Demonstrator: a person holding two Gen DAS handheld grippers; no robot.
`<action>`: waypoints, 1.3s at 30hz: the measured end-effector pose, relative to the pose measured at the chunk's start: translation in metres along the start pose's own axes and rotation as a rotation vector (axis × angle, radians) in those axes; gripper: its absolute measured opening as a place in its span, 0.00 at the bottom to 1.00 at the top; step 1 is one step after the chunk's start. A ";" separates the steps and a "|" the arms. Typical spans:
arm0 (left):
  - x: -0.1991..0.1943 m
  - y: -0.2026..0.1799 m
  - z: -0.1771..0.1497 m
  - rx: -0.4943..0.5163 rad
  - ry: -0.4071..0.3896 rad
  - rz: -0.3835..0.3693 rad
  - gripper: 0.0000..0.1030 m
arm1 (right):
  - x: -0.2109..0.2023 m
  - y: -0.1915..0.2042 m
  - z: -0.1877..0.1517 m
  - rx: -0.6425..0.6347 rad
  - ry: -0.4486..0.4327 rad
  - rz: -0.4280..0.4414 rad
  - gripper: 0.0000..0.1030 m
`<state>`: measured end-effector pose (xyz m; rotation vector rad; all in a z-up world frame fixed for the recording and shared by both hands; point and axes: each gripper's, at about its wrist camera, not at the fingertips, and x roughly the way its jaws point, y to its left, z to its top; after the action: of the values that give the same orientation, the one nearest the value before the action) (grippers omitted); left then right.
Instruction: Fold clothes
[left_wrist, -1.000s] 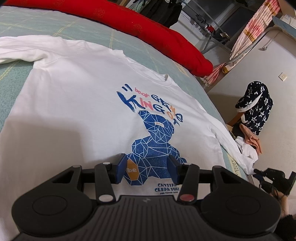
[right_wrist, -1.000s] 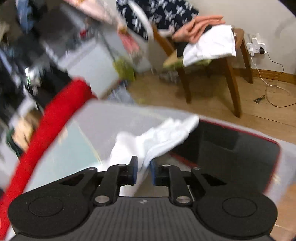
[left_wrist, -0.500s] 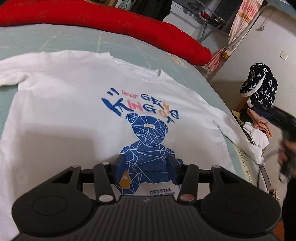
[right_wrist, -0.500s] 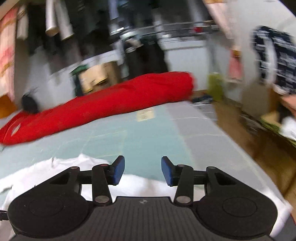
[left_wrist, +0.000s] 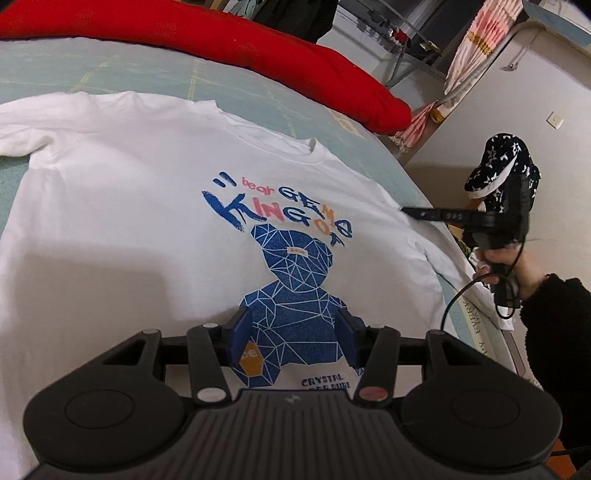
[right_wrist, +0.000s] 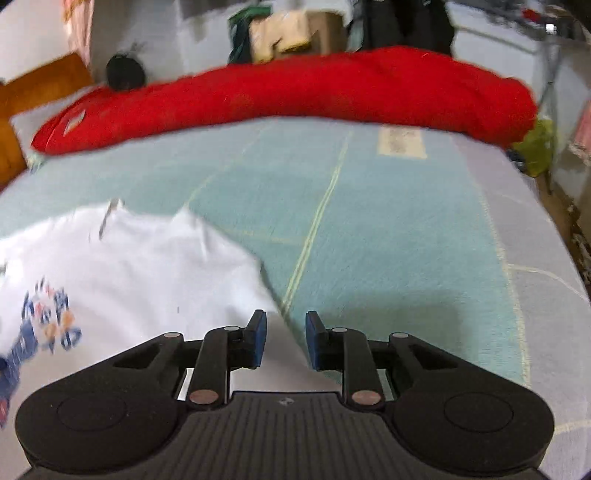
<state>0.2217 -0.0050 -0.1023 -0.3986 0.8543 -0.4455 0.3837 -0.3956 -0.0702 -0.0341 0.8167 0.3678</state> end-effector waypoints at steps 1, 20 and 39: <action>0.000 0.001 0.000 -0.002 0.000 -0.003 0.49 | 0.004 0.001 -0.001 -0.018 0.016 -0.002 0.30; 0.002 0.003 0.001 -0.016 -0.005 -0.018 0.50 | 0.024 0.049 0.020 -0.387 0.060 -0.165 0.05; 0.002 0.003 0.001 -0.011 -0.003 -0.023 0.50 | -0.043 -0.059 -0.033 -0.041 0.037 -0.078 0.44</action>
<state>0.2244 -0.0031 -0.1045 -0.4198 0.8506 -0.4614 0.3535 -0.4699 -0.0687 -0.1111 0.8417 0.3111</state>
